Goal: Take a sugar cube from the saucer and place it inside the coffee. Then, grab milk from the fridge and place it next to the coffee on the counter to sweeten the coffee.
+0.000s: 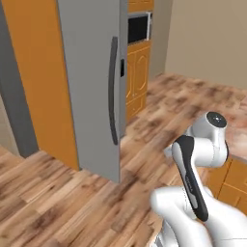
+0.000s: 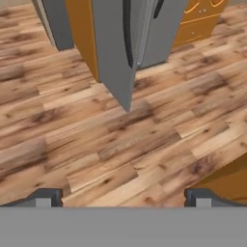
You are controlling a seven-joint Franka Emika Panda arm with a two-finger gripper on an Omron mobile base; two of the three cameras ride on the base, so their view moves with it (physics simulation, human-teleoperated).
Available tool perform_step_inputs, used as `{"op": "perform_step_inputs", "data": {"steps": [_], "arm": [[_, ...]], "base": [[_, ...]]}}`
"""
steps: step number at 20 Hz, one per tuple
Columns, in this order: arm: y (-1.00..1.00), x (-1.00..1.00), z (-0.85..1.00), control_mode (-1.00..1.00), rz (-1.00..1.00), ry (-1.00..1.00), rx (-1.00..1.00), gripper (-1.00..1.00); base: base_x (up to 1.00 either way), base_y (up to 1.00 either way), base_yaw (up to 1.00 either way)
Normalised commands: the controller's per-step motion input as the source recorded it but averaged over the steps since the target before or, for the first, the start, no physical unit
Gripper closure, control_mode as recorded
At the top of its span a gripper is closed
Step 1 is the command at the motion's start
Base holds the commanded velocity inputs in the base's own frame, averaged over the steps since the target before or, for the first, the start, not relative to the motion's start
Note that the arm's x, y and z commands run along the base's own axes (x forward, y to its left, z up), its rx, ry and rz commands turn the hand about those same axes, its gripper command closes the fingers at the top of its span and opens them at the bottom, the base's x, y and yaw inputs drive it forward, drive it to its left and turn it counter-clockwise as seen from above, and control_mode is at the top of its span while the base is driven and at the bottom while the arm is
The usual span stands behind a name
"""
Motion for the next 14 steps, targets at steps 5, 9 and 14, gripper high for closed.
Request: {"op": "perform_step_inputs", "data": {"steps": [5,9,14], "arm": [[0.00,0.00,0.00,1.00,0.00,0.00,0.00,-1.00],[0.00,0.00,0.00,1.00,0.00,0.00,0.00,-1.00],[0.00,0.00,0.00,1.00,0.00,0.00,0.00,-1.00]], "base": [[1.00,0.25,-0.35],[1.00,0.01,-0.38],[1.00,0.00,-0.42]]}}
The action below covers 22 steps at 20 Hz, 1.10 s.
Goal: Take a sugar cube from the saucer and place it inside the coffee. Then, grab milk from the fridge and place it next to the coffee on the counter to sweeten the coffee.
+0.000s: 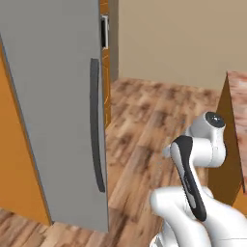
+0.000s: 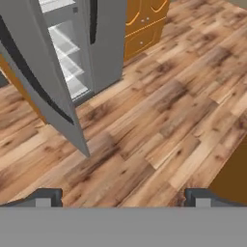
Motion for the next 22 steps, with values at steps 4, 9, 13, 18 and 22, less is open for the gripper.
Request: {"op": "perform_step_inputs", "data": {"steps": [4,9,13,18,22], "arm": [[0.00,0.00,0.00,1.00,0.00,0.00,0.00,-1.00],[0.00,0.00,0.00,1.00,0.00,0.00,0.00,-1.00],[0.00,0.00,0.00,1.00,0.00,0.00,0.00,-1.00],[0.00,0.00,0.00,1.00,0.00,0.00,0.00,-1.00],[0.00,0.00,0.00,1.00,0.00,0.00,0.00,-1.00]], "base": [[1.00,0.01,-0.44],[1.00,0.16,-0.41],[1.00,0.48,-0.02],[1.00,0.10,0.51],[1.00,-0.02,0.68]]}}
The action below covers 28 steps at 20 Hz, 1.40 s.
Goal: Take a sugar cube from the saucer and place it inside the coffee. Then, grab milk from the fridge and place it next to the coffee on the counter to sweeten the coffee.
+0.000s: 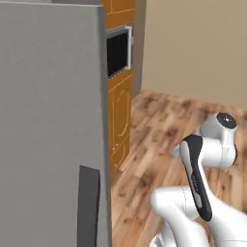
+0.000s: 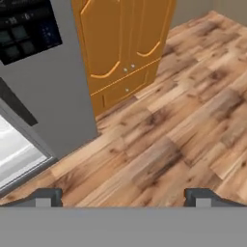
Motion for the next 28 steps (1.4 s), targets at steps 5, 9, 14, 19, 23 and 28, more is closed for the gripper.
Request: {"op": "perform_step_inputs", "data": {"steps": [5,9,14,19,23,28], "arm": [[0.00,0.00,0.00,1.00,0.00,0.00,0.00,-1.00],[0.00,0.00,0.00,1.00,0.00,0.00,0.00,-1.00],[0.00,0.00,0.00,1.00,0.00,0.00,0.00,-1.00],[0.00,0.00,0.00,1.00,0.00,0.00,0.00,-1.00],[0.00,0.00,0.00,1.00,0.00,0.00,0.00,-1.00],[0.13,0.02,0.00,-1.00,-0.01,-0.08,0.00,-1.00]], "base": [[0.94,-0.08,0.74],[0.69,-0.05,0.83],[0.23,0.00,0.89],[0.00,0.36,0.86],[0.53,0.48,0.54],[0.24,0.30,0.11]]}}
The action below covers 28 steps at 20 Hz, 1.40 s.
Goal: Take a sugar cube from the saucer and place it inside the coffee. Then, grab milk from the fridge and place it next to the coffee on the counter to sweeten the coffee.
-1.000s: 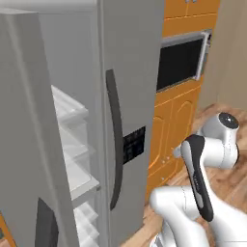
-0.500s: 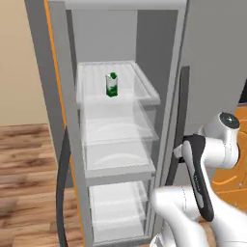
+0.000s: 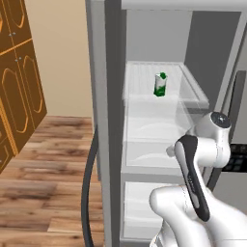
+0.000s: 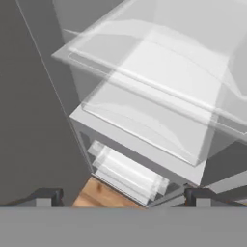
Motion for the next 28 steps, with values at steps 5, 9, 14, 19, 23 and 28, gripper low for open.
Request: {"op": "perform_step_inputs", "data": {"steps": [5,9,14,19,23,28], "arm": [[0.04,0.01,0.07,-1.00,-0.10,-0.24,0.00,-1.00],[0.00,0.17,0.46,-1.00,-0.02,-0.28,0.07,-1.00],[0.00,0.38,0.67,-1.00,0.00,-0.33,0.16,-1.00],[0.00,0.45,0.78,-1.00,0.00,-0.20,0.14,-1.00],[0.02,0.48,0.92,-1.00,0.00,0.00,0.04,-1.00],[0.05,0.33,0.73,-1.00,-0.02,0.06,0.00,-1.00]], "base": [[0.00,0.00,0.00],[0.00,0.00,0.00],[0.00,0.00,0.00],[0.00,0.00,0.00],[0.00,0.00,0.00],[0.00,0.00,0.00]]}}
